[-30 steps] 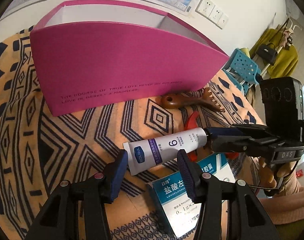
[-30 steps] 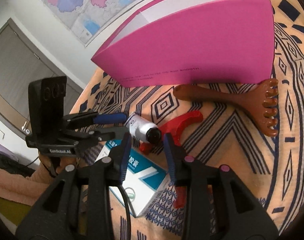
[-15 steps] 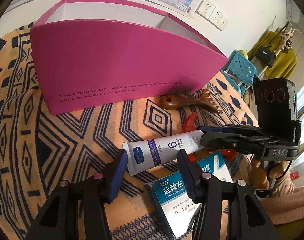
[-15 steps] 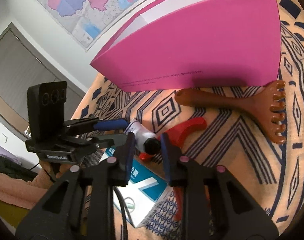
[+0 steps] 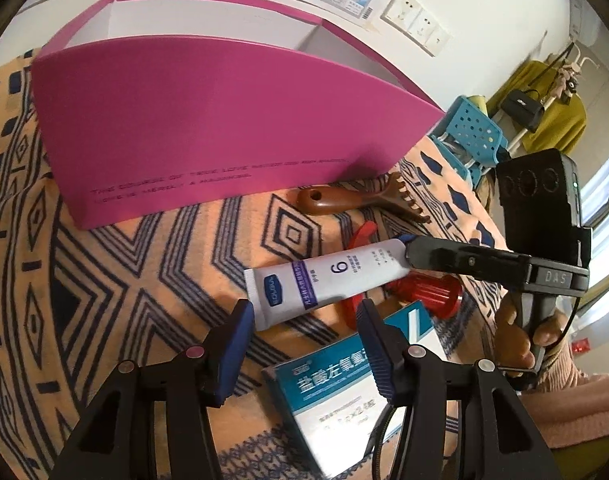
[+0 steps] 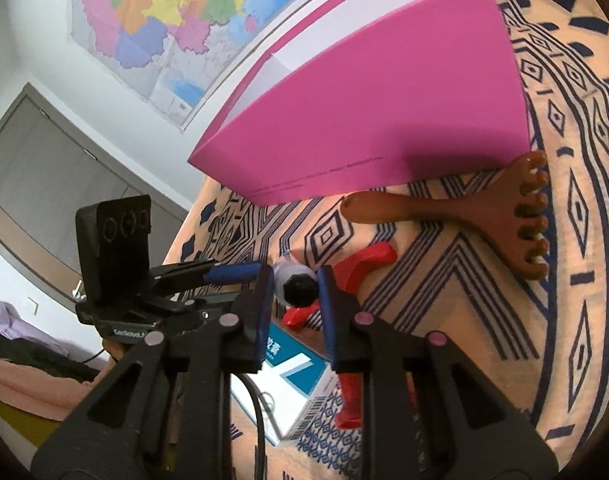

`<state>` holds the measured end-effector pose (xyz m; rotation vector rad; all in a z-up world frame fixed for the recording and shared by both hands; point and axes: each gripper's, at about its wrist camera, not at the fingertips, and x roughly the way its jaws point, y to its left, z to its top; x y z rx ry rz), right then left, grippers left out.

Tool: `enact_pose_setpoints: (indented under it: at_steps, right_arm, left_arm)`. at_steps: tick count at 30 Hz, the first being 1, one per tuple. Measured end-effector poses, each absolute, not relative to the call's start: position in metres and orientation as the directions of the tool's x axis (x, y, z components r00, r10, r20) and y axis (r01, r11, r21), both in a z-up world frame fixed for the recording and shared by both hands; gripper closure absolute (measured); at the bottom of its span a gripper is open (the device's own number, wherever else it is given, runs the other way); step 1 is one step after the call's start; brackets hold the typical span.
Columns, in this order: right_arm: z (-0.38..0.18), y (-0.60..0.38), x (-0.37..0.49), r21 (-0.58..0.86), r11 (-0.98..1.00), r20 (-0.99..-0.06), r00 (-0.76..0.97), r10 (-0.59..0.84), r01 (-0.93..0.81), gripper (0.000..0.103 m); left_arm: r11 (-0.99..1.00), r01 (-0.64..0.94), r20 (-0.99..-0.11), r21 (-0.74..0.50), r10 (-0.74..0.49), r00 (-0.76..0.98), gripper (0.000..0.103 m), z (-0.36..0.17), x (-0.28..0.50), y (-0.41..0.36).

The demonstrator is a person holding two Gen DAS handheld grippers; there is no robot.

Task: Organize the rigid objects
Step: 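Grasp the white bottle with the right tool and lift it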

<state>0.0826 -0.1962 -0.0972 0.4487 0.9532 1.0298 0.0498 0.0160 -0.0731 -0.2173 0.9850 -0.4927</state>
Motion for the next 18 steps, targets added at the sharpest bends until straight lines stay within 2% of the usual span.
enact_pose_setpoints:
  at_steps: [6,10,14,18]
  right_arm:
    - [-0.098,-0.200,0.085,0.729,0.482,-0.454,0.184,0.872,-0.487,0.079]
    - [-0.094,-0.197,0.082,0.719,0.491,-0.468,0.180,0.865,-0.492,0.079]
    - [-0.089,-0.195,0.082,0.716,0.495,-0.468,0.187,0.864,-0.492,0.080]
    - [-0.082,-0.191,0.084,0.715,0.492,-0.468,0.184,0.865,-0.496,0.082]
  left_arm:
    - [0.889,0.310,-0.756,-0.337,-0.452,0.474,0.044,-0.069,0.055,0.000]
    - [0.912,0.339,-0.758,-0.233,-0.388,0.525,0.044,-0.061,0.051,-0.014]
    - [0.893,0.403,-0.751,-0.202,-0.405,0.521,0.044,-0.059,0.048,-0.025]
    - [0.899,0.400,-0.757,-0.178,-0.385,0.529,0.044,-0.062,0.053,-0.029]
